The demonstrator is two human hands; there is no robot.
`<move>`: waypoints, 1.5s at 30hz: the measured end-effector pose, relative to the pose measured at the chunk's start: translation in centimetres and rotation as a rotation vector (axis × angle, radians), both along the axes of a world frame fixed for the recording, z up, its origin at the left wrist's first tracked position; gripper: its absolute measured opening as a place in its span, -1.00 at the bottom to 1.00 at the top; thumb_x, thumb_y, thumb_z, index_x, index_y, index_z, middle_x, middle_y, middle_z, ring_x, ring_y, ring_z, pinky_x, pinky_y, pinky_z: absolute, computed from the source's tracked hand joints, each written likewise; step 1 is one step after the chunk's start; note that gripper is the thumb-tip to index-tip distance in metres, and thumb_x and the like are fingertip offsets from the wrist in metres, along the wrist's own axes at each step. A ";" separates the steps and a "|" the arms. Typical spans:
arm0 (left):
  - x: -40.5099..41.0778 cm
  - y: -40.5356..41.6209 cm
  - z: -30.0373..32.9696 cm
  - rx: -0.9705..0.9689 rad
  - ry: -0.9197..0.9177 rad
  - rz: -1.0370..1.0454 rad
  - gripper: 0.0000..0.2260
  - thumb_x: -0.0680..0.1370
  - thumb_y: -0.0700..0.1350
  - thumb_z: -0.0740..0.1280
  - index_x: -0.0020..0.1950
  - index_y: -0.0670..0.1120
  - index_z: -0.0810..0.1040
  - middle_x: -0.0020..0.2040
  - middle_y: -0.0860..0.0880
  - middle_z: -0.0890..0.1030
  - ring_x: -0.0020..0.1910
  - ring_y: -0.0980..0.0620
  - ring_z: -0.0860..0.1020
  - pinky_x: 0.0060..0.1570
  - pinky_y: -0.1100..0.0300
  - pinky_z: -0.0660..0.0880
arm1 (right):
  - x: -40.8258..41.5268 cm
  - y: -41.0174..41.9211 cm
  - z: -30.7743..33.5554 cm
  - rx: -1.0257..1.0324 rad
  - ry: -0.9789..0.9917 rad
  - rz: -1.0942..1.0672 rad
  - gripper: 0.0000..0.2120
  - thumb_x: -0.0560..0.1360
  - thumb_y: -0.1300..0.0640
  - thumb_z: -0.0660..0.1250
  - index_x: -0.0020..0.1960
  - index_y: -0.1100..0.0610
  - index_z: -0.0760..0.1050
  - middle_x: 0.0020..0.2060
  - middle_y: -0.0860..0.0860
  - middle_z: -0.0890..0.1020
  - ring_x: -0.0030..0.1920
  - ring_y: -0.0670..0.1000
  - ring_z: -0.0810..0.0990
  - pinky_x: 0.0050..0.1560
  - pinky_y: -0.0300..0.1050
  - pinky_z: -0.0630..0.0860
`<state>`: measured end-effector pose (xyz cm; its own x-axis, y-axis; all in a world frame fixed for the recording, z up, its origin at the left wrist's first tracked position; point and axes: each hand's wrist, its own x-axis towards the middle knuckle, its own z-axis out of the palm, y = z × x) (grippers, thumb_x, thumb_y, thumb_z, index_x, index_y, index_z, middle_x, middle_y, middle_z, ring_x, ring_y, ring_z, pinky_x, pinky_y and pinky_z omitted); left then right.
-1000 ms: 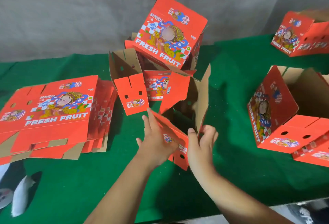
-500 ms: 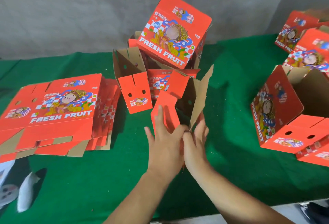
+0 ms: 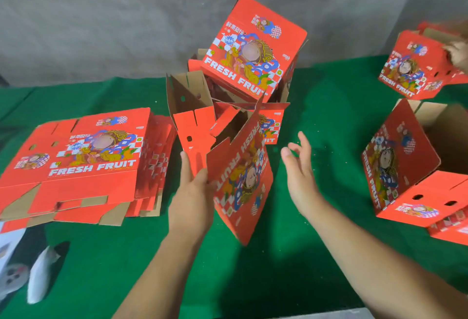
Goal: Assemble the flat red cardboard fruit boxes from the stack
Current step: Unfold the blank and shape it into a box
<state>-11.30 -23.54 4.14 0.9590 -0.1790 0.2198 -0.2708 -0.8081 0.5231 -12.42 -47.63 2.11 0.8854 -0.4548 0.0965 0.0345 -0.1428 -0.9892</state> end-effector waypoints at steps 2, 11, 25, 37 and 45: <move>1.0 2.1 -0.1 -0.025 -0.077 -0.046 -0.62 0.66 -0.23 0.24 0.40 0.11 0.59 0.71 -0.09 -0.07 0.52 0.03 0.40 0.05 -0.07 0.63 | 0.7 -1.2 -0.3 -0.051 0.119 0.006 -0.20 0.47 -0.42 0.21 0.63 -0.23 0.10 0.48 -0.06 0.39 0.22 -0.30 0.46 0.25 -0.26 0.29; 3.6 7.1 -0.2 -0.436 -0.091 -0.259 -0.52 0.64 -0.41 0.28 0.39 0.10 0.57 0.67 -0.15 0.18 0.63 0.14 0.17 0.54 0.20 0.27 | 2.7 -2.8 -0.2 -0.130 0.106 0.062 -0.40 0.58 0.19 0.45 0.55 0.11 0.33 0.29 -0.07 0.53 0.10 -0.53 0.49 0.10 -0.56 0.37; 5.8 6.3 0.1 -0.183 0.215 -0.100 -0.42 0.68 -0.09 0.33 0.66 -0.01 0.20 0.52 -0.01 0.43 0.27 -0.20 0.60 0.06 0.06 0.63 | 3.0 -5.3 1.9 -0.648 0.255 0.322 -0.60 0.43 -0.30 0.42 0.25 -0.41 0.43 0.17 -0.13 0.39 0.32 0.00 0.31 0.32 0.05 0.34; 6.3 6.1 1.1 -0.266 0.234 -0.158 -0.78 0.57 0.08 0.30 0.20 0.23 0.59 0.10 0.09 0.67 0.11 0.02 0.64 0.13 -0.12 0.60 | 5.7 -8.1 7.5 -1.228 0.596 0.531 -0.29 0.33 -0.57 0.15 0.45 -0.41 0.23 -0.03 -0.13 0.40 0.25 0.05 0.33 0.19 0.08 0.42; 4.3 5.0 0.2 -0.080 0.143 -0.077 -0.43 0.62 0.21 0.28 0.61 0.11 0.32 0.40 0.06 0.37 0.39 -0.06 0.21 0.23 0.02 0.11 | 3.6 -8.1 6.1 -1.525 0.601 0.426 -0.27 0.43 -0.60 0.06 0.51 -0.32 0.15 0.20 0.02 0.37 0.30 0.10 0.29 0.22 0.08 0.42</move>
